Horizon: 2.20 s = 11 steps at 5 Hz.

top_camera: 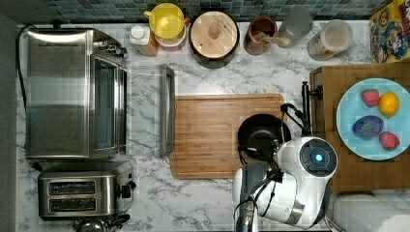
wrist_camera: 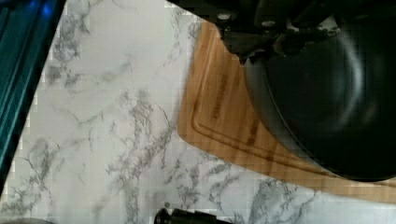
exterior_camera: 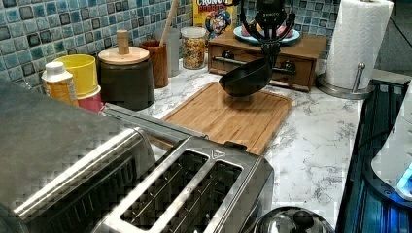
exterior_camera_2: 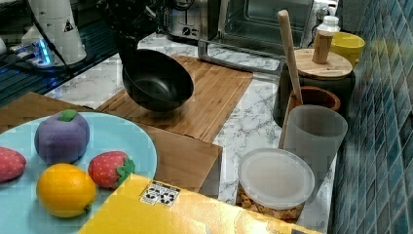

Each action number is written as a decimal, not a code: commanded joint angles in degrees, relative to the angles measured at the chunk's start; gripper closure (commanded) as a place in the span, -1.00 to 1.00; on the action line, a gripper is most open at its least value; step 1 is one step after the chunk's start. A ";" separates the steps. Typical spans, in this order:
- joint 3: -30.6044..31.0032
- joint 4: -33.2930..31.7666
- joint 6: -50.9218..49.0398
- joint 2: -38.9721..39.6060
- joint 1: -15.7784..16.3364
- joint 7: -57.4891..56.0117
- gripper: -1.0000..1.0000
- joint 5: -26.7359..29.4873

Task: Put the bowl on the board.

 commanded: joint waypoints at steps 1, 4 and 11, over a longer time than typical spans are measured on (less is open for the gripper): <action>2.92 3.25 4.15 3.65 1.67 3.79 1.00 -2.29; 2.39 6.00 3.71 7.22 -0.17 5.74 0.00 -2.98; 2.22 8.41 2.55 7.94 0.50 0.72 0.00 1.23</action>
